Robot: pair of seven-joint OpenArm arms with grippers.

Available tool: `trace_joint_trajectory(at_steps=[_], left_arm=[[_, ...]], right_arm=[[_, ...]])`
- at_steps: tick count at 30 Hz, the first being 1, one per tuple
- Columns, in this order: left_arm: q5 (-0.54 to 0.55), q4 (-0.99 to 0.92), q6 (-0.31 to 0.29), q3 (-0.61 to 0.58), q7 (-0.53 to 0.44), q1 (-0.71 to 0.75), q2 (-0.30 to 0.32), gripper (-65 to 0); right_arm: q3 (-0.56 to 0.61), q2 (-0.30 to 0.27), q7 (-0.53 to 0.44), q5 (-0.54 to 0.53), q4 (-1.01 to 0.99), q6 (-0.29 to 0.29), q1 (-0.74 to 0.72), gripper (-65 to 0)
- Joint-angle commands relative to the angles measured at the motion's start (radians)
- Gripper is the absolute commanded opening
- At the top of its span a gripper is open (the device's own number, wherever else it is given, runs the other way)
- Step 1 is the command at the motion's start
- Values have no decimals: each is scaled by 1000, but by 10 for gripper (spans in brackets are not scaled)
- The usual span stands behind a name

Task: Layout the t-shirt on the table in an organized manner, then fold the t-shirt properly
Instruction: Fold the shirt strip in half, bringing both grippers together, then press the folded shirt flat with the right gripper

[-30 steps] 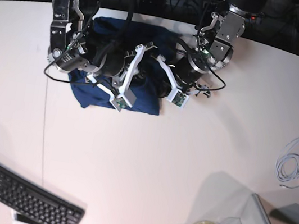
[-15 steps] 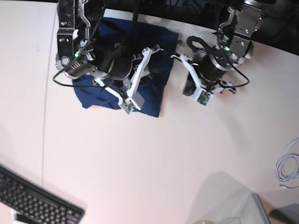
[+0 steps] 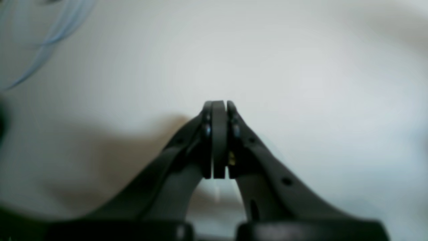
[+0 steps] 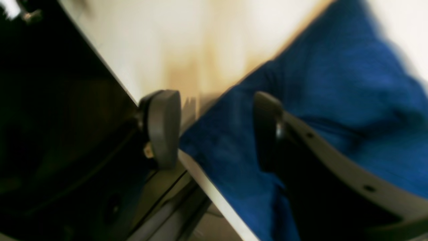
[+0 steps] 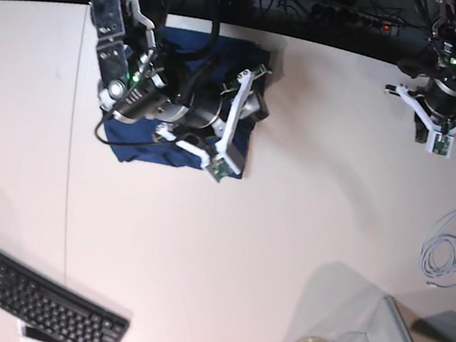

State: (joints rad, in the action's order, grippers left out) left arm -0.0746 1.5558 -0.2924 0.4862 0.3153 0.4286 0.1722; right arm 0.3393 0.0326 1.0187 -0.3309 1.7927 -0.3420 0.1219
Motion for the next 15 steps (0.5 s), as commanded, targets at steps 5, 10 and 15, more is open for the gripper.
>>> trace_joint_trajectory(at_steps=[5,10,15], left_arm=[[5,-2,6,184,-23,31,13,-650],[5,-2,6,234,-23,29,13,-650],[5,8,6,227,-23,20,5,-650]], right_arm=[[-240,-67,-100,-24,186,152,72,-467],[-421,-70,-185,-24,26,152,71,-633],[-420,-93,-194,-20,-144,152,40,-648]])
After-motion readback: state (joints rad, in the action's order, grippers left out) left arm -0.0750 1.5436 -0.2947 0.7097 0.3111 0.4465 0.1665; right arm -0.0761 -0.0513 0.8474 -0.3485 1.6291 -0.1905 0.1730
